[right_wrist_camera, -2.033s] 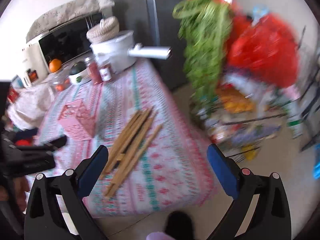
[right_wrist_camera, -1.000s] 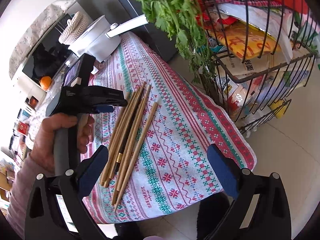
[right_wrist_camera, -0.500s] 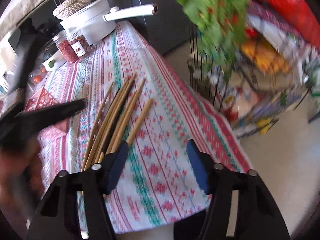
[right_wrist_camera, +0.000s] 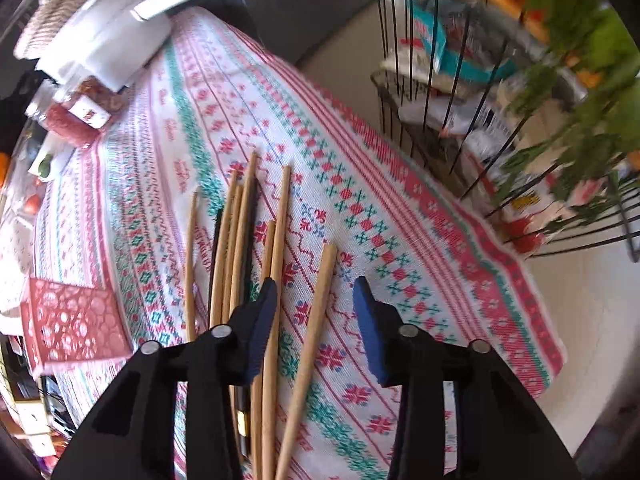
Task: Organize utensils
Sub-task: 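Lift the held chopsticks with both tools and carry them over the pink basket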
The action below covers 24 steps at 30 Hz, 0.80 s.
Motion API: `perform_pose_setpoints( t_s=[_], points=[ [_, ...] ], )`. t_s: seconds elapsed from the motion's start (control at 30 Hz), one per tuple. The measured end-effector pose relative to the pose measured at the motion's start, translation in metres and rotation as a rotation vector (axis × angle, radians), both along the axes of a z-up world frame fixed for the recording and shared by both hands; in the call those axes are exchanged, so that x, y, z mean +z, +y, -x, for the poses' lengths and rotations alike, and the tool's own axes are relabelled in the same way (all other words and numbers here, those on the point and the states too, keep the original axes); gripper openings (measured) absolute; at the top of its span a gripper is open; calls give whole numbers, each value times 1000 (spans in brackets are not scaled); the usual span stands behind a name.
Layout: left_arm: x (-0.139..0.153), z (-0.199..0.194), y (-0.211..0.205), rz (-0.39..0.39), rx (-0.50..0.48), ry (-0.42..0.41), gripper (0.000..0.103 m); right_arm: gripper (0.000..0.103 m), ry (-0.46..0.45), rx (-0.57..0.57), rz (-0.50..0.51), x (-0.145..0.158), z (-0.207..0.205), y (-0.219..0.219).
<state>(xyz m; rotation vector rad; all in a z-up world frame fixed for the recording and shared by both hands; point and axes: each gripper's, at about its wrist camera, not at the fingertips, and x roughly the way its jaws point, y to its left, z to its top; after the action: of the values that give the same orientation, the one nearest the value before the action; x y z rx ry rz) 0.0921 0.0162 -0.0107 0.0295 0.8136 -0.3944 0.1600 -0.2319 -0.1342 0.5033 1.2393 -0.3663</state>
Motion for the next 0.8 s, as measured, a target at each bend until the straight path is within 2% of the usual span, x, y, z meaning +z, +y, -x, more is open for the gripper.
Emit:
perform_pose_setpoints(
  t_s=[0.07, 0.13, 0.2, 0.3, 0.43, 0.57, 0.8],
  points=[
    [3, 2, 8, 22, 1, 0, 6, 30, 22, -16, -7, -8, -3, 1],
    [8, 5, 19, 39, 7, -5, 6, 24, 17, -15, 39, -8, -6, 6],
    [11, 6, 25, 54, 17, -6, 6, 10, 7, -14, 85, -7, -8, 13],
    [14, 7, 32, 70, 35, -10, 6, 8, -31, -21, 116, -8, -3, 18],
    [13, 7, 38, 83, 56, -13, 6, 7, -136, -20, 66, -3, 15, 17],
    [16, 10, 44, 113, 73, -29, 6, 7, -289, 62, 49, 29, 39, 32],
    [29, 22, 53, 159, 118, -88, 6, 7, -504, 189, 143, 101, 88, 71]
  ],
)
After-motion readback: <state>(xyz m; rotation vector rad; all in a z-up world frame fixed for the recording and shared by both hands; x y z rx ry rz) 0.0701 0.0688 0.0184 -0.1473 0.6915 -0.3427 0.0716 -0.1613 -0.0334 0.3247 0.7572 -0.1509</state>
